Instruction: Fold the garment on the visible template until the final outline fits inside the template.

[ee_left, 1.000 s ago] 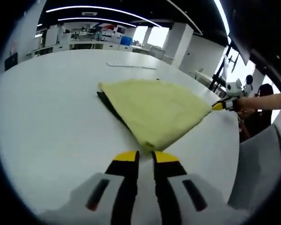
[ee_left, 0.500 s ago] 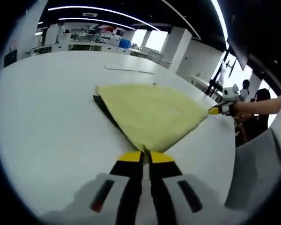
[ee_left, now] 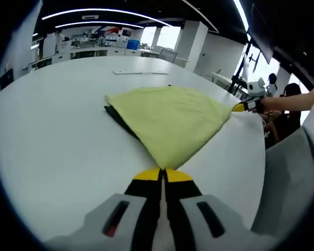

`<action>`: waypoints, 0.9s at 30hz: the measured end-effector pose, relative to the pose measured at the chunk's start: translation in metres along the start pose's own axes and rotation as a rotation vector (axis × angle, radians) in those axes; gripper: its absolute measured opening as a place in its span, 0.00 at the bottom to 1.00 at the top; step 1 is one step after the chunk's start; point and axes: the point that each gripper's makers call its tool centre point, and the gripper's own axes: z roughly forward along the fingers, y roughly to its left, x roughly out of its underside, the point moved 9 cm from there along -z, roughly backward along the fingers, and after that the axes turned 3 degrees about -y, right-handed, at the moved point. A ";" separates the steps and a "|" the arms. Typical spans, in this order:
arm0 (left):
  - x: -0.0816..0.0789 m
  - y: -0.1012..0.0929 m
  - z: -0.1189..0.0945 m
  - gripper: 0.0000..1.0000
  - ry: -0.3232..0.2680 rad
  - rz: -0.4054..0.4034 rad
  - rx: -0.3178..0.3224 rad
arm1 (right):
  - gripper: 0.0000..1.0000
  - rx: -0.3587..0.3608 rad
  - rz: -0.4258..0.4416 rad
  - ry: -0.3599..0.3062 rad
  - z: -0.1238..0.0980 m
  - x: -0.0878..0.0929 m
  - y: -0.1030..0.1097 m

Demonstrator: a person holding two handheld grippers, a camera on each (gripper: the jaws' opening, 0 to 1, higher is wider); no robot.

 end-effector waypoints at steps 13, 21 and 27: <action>0.015 -0.019 -0.017 0.00 0.024 0.005 0.006 | 0.00 -0.016 0.012 0.010 -0.017 0.019 0.018; 0.029 -0.026 -0.029 0.00 0.031 -0.021 -0.008 | 0.00 -0.025 0.022 0.004 -0.026 0.032 0.030; 0.034 -0.033 -0.034 0.00 0.042 -0.062 -0.042 | 0.00 -0.021 0.049 -0.009 -0.030 0.040 0.038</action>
